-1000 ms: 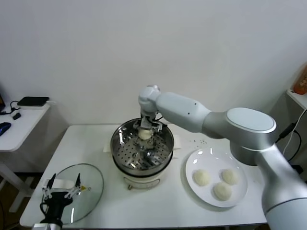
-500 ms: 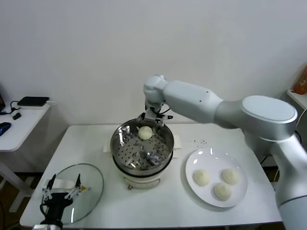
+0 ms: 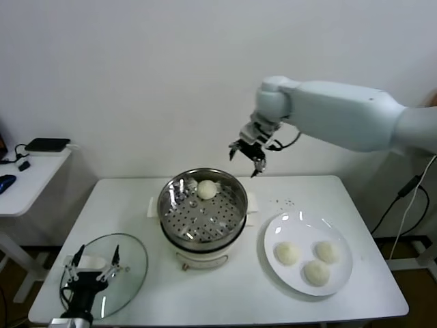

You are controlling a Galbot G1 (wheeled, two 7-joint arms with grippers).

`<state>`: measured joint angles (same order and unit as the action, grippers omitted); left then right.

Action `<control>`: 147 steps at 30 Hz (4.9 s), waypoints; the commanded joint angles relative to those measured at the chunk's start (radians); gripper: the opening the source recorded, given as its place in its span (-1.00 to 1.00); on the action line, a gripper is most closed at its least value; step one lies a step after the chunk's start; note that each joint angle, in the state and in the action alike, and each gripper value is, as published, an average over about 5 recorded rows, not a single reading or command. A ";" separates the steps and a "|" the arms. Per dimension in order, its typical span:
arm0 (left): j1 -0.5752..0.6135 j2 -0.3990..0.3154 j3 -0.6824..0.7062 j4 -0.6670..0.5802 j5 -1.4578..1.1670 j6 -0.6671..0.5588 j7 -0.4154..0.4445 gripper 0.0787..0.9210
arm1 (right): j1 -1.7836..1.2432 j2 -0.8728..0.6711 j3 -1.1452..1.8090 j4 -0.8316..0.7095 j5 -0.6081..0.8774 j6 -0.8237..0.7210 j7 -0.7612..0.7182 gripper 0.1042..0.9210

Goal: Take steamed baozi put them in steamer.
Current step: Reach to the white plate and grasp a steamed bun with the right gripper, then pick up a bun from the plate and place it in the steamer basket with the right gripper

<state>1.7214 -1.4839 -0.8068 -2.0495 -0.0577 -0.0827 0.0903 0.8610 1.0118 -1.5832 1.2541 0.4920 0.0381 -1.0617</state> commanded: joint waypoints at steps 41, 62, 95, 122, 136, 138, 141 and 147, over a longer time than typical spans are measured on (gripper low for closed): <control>0.033 -0.002 0.006 -0.022 -0.004 -0.003 0.007 0.77 | -0.514 -0.314 0.121 0.162 -0.050 -0.342 0.197 0.76; 0.022 -0.002 0.004 0.002 -0.008 -0.002 0.005 0.77 | -0.570 -0.248 0.151 0.097 -0.094 -0.331 0.205 0.76; 0.021 -0.005 0.003 0.001 -0.021 0.001 0.003 0.77 | -0.429 -0.274 0.116 0.120 0.015 -0.342 0.170 0.34; 0.032 -0.007 0.013 -0.034 -0.004 0.019 0.002 0.77 | 0.121 0.073 -0.101 0.042 0.488 -0.321 0.106 0.40; 0.042 -0.006 -0.002 -0.055 -0.004 0.019 0.001 0.77 | -0.101 0.381 0.034 -0.184 0.453 -0.345 0.132 0.42; 0.048 -0.004 -0.004 -0.059 -0.004 0.018 0.000 0.77 | -0.136 0.412 0.048 -0.222 0.440 -0.346 0.132 0.42; 0.060 -0.001 -0.005 -0.064 -0.006 0.016 -0.001 0.77 | -0.184 0.446 0.066 -0.264 0.419 -0.346 0.132 0.41; 0.083 0.004 -0.008 -0.063 -0.008 0.003 -0.006 0.77 | -0.241 0.480 0.078 -0.300 0.393 -0.345 0.132 0.41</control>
<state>1.7865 -1.4828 -0.8147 -2.1117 -0.0643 -0.0748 0.0847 0.7243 1.3712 -1.5411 1.0589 0.9031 -0.3055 -0.9323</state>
